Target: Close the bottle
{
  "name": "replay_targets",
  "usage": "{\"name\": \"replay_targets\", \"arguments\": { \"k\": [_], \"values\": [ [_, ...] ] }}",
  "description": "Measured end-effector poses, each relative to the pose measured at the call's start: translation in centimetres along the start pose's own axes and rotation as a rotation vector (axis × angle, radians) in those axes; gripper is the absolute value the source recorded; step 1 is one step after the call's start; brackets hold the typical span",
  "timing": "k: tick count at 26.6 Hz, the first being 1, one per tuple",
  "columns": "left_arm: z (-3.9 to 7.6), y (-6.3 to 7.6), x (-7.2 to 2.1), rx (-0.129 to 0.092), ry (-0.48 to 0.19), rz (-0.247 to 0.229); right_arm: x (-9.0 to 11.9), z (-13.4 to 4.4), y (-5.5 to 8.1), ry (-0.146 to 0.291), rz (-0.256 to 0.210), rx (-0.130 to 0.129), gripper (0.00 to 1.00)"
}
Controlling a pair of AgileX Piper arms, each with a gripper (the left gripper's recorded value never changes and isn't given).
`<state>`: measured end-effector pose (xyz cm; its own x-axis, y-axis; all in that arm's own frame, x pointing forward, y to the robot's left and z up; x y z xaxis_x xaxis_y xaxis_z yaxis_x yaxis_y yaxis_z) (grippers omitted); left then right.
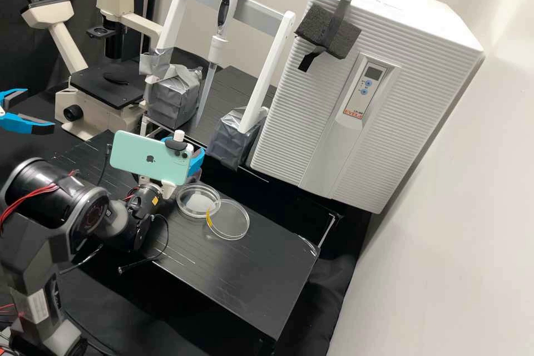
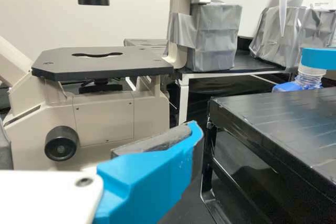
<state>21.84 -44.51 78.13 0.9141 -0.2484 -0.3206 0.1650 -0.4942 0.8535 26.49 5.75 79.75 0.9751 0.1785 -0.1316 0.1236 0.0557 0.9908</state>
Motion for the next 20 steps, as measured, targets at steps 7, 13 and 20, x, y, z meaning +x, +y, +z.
{"name": "replay_targets", "arguments": {
  "k": [7, 13, 20],
  "values": [
    [-0.2, 0.9, -1.11, 0.013, 0.116, 0.089, -2.3, -1.2, 1.5, 0.047, 0.153, -0.03, 1.0],
    [-0.2, 0.8, -1.33, 0.021, 0.143, 0.097, -3.5, -1.9, 1.3, 0.083, 0.186, -0.059, 1.0],
    [-0.2, 0.8, -1.33, 0.035, 0.144, 0.096, -5.0, -2.4, 1.9, 0.016, 0.293, -0.032, 1.0]
  ]
}}
